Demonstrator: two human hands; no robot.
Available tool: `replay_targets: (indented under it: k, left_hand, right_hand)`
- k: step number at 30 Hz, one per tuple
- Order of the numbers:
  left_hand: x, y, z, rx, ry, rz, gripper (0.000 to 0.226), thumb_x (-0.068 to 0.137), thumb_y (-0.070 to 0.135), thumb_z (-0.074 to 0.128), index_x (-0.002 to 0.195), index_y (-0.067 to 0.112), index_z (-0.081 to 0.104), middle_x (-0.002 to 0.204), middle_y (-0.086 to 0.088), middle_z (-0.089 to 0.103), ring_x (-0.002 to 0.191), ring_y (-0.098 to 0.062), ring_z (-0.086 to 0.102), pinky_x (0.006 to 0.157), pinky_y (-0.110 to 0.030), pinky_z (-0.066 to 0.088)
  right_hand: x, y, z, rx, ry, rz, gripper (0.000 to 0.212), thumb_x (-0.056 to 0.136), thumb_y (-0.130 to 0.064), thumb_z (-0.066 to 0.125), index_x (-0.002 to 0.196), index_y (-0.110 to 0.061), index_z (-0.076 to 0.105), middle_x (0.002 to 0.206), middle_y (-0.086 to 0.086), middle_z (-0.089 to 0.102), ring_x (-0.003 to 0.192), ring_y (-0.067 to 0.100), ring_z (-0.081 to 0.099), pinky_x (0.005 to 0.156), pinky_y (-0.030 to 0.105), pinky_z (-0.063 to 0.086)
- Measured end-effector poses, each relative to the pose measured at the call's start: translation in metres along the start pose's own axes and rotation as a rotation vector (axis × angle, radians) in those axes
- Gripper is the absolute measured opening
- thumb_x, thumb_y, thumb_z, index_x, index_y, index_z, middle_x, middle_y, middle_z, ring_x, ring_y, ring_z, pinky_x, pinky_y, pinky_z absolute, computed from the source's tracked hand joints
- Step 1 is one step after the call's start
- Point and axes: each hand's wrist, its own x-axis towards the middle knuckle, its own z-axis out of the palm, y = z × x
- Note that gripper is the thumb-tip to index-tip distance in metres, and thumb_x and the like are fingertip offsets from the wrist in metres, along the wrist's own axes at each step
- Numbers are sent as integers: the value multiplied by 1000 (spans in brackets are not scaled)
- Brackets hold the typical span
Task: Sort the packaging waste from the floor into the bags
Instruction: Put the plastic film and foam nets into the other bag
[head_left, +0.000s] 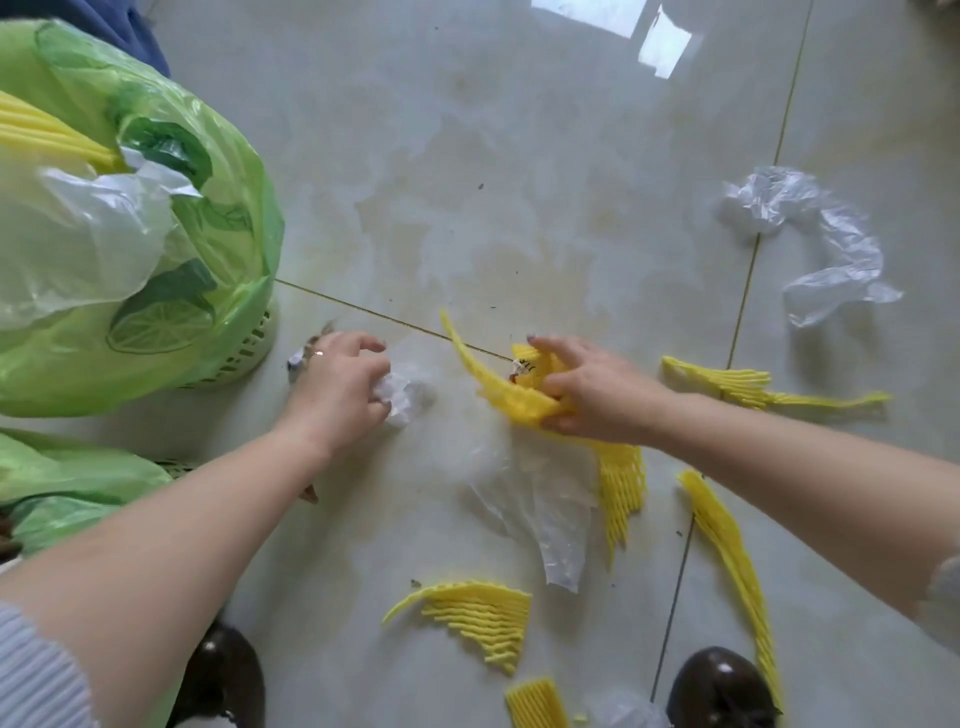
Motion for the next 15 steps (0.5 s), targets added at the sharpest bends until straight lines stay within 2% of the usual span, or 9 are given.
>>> replay_targets:
  k: [2,4,6,8,10,12,15]
  left_hand:
    - [-7,-2,7,1,-69,-11,20,71,0,61,91,1,64,129,-16,53,119,-36,46,96,-34,37]
    - [-12,-3,10,11,-110,-36,21,74,-1,55,94,3,60,120,-15,56,111,-34,53,85,-33,41]
    - [-14,0,5,30,-81,-107,19,77,1,51,93,7,58,107,-15,62,99,-34,56,71,-33,40]
    - [-15,8,-8,15,-8,-169,14,80,2,48,89,11,54,98,-13,63,88,-34,54,63,-31,32]
    - [-16,19,-25,-59,73,-183,11,82,2,45,82,13,46,86,-14,57,77,-32,46,61,-31,28]
    - [-16,33,-47,-171,158,-171,11,84,2,43,79,12,41,78,-12,49,74,-31,44,60,-33,29]
    - [-21,52,-96,-285,276,-114,11,83,1,45,82,12,42,73,-6,46,72,-29,43,62,-32,30]
  right_hand:
    - [-1,-5,14,-112,51,-31,27,73,-39,72,91,-20,67,139,10,47,125,34,46,92,45,48]
    - [0,-11,17,-113,138,-40,26,73,-32,72,91,-15,65,123,12,57,106,35,57,72,41,55]
    - [4,-14,16,-98,143,3,26,82,-32,63,102,-15,58,119,8,53,105,30,53,73,36,50]
    - [6,-17,14,-6,100,83,25,83,-33,61,102,-17,55,110,6,54,102,29,53,71,32,43]
    - [6,-23,6,159,150,123,20,77,-25,66,91,-21,53,99,3,56,93,28,54,65,28,36]
    - [4,-35,-11,293,205,124,28,71,-14,68,81,-26,45,87,0,52,80,23,48,59,27,30]
    - [0,-64,-54,475,394,104,33,66,-9,69,74,-24,41,74,-3,46,69,16,39,54,19,31]
